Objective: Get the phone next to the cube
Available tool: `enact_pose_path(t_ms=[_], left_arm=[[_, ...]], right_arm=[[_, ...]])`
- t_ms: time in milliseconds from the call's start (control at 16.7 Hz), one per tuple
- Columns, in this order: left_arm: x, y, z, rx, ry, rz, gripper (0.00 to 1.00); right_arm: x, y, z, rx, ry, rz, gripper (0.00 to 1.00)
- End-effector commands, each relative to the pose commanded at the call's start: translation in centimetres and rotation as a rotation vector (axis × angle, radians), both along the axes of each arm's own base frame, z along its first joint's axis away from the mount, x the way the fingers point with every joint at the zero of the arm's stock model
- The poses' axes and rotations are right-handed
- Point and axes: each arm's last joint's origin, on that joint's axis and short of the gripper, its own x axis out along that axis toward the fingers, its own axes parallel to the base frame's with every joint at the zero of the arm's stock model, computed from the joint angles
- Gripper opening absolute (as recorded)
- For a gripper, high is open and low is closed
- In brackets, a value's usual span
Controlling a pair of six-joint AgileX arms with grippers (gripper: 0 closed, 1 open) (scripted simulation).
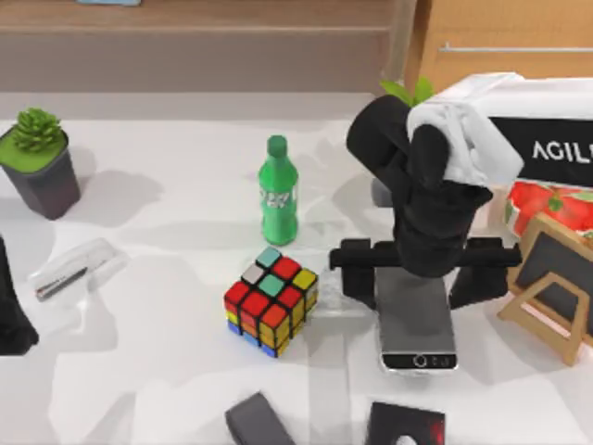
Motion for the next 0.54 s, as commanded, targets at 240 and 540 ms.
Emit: enact_pose_path(t_ms=[240,540], left_arm=[[0.0,0.0,0.0,0.0,0.0,0.0,1.0],[0.0,0.0,0.0,0.0,0.0,0.0,1.0]], right_arm=[[0.0,0.0,0.0,0.0,0.0,0.0,1.0],[0.0,0.0,0.0,0.0,0.0,0.0,1.0]])
